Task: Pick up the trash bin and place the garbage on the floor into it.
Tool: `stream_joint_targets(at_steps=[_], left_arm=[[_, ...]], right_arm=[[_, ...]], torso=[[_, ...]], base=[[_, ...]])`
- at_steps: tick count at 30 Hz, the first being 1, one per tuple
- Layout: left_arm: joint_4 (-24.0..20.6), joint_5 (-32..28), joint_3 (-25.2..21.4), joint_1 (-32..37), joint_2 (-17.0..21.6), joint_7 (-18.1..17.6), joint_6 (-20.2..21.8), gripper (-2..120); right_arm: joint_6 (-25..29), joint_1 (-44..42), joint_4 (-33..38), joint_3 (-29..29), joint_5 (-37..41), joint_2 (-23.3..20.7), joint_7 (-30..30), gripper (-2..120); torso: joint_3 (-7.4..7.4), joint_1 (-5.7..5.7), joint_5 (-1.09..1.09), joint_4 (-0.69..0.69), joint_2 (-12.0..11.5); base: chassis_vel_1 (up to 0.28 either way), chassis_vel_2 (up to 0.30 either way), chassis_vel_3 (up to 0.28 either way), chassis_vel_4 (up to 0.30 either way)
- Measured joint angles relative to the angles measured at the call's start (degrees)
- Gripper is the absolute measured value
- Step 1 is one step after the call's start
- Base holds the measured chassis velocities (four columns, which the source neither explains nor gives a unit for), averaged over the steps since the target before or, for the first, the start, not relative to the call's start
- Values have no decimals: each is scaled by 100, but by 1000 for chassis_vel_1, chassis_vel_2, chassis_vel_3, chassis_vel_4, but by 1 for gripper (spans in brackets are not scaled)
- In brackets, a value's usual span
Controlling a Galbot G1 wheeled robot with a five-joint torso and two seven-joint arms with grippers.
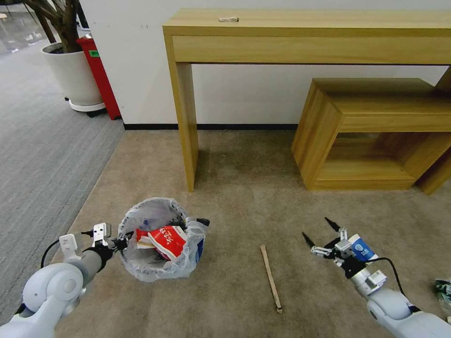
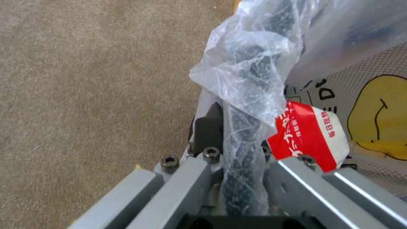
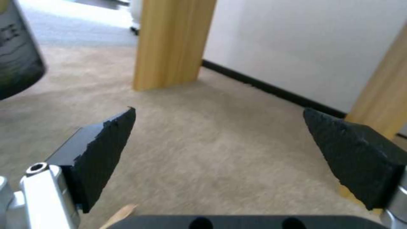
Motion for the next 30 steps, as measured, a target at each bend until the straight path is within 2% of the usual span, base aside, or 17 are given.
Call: stream_joint_targets(at_steps=[8,30], left_arm=[[9,41,44,-15,-37,-6,3,0],[25,98,73,-15,-91,-13,7,0]], right_arm=[[0,-38,-16,-481,75,-161,-179,100],[-6,-27,-252,-1498,84,-123,-361,100]], torso=[[0,0,0,0,0],[0,0,0,0,0]], base=[[0,0,0,0],[0,0,0,0]])
